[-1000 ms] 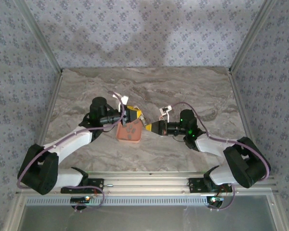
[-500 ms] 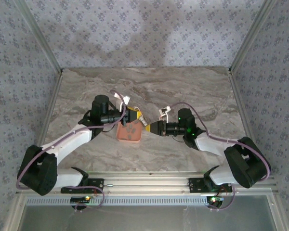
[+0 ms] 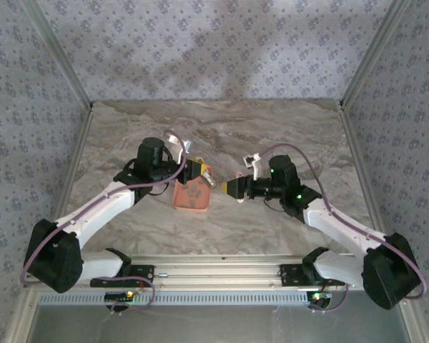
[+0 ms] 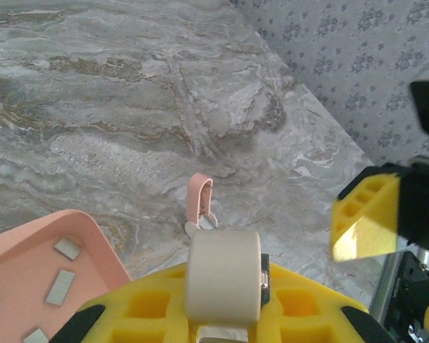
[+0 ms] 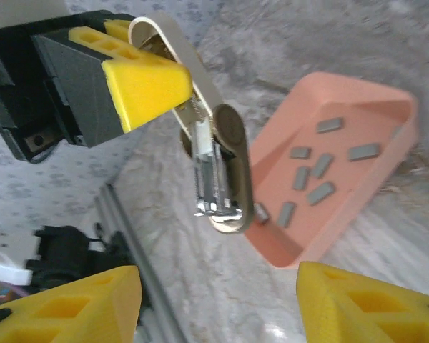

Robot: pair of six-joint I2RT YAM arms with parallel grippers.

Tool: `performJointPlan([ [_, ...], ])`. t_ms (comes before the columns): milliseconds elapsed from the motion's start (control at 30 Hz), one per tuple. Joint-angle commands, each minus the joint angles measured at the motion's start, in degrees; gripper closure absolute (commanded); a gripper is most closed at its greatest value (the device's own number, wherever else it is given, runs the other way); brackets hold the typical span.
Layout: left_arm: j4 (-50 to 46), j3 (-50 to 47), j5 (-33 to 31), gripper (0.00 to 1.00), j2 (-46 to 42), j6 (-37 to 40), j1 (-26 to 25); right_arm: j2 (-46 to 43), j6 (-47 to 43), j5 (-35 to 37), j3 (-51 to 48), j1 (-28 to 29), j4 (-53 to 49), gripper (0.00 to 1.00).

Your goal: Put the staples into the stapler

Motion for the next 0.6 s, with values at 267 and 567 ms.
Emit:
performJointPlan([
  [267, -9.30, 5.74, -5.31, 0.92, 1.02, 2.84, -1.89, -5.17, -15.65, 17.02, 5.98, 2.79, -15.03, 0.40],
  [567, -13.67, 8.60, -7.53, 0.92, 2.35, 3.64, -3.02, -5.82, -18.79, 19.29, 6.68, 3.76, -12.29, 0.40],
])
